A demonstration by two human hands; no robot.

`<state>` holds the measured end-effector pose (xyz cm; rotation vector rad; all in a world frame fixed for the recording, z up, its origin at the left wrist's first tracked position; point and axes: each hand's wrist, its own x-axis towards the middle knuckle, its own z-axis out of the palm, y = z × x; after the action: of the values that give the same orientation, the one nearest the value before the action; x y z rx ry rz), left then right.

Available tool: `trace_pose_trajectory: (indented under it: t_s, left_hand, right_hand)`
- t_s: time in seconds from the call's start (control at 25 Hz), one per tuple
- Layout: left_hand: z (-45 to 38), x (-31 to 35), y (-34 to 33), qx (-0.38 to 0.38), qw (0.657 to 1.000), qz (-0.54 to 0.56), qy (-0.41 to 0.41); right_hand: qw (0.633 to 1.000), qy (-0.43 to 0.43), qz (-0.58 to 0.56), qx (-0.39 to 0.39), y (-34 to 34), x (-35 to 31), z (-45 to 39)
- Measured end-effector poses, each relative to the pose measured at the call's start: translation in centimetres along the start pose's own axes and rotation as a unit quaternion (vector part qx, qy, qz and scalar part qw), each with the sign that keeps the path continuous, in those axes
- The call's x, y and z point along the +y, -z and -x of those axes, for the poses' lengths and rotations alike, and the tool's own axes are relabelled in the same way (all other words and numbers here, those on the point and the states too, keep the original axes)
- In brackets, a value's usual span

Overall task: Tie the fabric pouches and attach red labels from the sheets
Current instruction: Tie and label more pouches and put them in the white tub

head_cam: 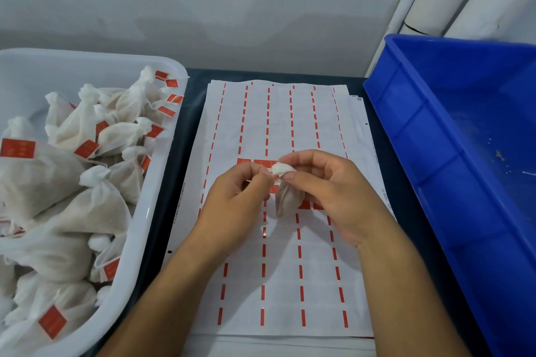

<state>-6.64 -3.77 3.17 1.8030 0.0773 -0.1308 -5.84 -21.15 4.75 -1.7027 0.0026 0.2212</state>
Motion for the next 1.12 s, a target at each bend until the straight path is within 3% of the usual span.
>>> trace_pose_trajectory:
  t_s: [0.12,0.36,0.52,0.64,0.72,0.92,1.0,1.12]
  left_hand:
    - [0.0,0.0,-0.1,0.001,1.000,-0.007,-0.005]
    - [0.4,0.4,-0.5,0.014,0.999,-0.030,0.021]
    - [0.5,0.9,0.0,-0.035,0.996,-0.003,0.083]
    - [0.6,1.3,0.1,-0.142,0.974,0.105,0.140]
    - [0.6,1.3,-0.2,-0.173,0.958,0.166,0.156]
    - [0.5,1.2,0.1,-0.153,0.937,0.280,0.139]
    - [0.4,1.3,0.6,-0.136,0.912,0.356,0.154]
    - [0.0,1.5,1.1,-0.108,0.866,0.450,0.189]
  right_hand:
    - [1.000,0.016,-0.004,0.010,0.1,0.1,-0.1]
    - [0.983,0.112,0.064,0.128,-0.1,-0.5,0.3]
    - [0.977,0.156,-0.008,0.147,-0.7,-1.4,0.9]
    - [0.971,0.201,-0.063,0.112,-1.0,-2.2,1.6]
    - [0.971,0.215,-0.076,0.074,-1.3,-2.4,1.9]
    - [0.978,0.190,-0.059,-0.063,-2.2,-1.7,1.8]
    - [0.980,0.171,-0.025,-0.102,-2.6,-1.4,1.7]
    - [0.988,0.120,-0.006,-0.101,-2.2,-1.3,1.3]
